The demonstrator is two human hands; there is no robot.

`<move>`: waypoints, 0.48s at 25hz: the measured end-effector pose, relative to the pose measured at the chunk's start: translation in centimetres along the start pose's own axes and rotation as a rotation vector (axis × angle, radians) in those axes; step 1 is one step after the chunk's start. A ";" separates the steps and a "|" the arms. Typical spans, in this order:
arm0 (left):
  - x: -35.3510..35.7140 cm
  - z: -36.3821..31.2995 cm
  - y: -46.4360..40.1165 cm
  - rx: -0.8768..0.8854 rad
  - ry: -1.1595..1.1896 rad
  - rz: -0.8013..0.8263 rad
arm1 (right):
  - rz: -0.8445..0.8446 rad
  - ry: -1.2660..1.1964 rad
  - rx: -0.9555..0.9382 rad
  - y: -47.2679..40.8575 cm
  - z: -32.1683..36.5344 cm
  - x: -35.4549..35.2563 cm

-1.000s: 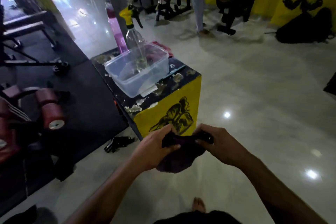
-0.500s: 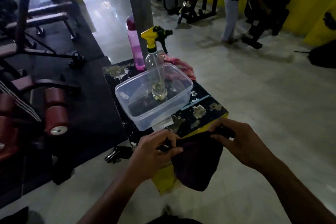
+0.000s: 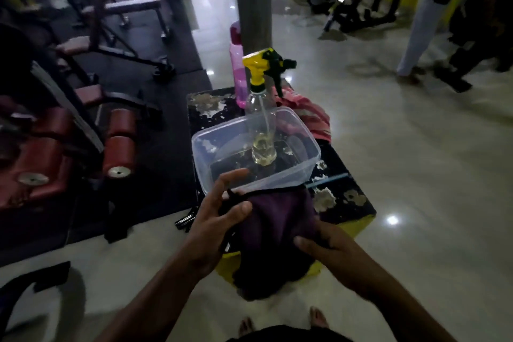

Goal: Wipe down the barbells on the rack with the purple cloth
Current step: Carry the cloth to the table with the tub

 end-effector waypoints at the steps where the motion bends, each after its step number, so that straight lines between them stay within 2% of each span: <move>1: -0.8 0.9 0.3 -0.048 0.060 -0.021 | -0.007 -0.139 0.026 -0.4 0.6 0.5; 4: -0.2 5.4 3.2 -0.198 -0.006 0.106 | 0.052 -0.418 0.118 -1.4 1.9 2.4; 8: 1.3 10.1 6.5 -0.392 0.283 -0.002 | 0.154 -0.412 0.162 -3.1 2.2 2.9; 10: 1.0 10.0 6.9 -0.327 0.371 -0.106 | 0.305 -0.302 0.086 -3.1 2.6 3.2; 12: -0.7 8.2 7.0 -0.221 0.315 -0.267 | 0.483 -0.066 0.065 -2.2 1.5 3.7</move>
Point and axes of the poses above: each hand's wrist, its own y-axis away from the middle knuckle, its own x-axis out of the palm, z = x × y, the point moved 10 cm from there along -y, towards the middle knuckle, and after that the axes turned 4 degrees about -z, right-handed, at the moved point
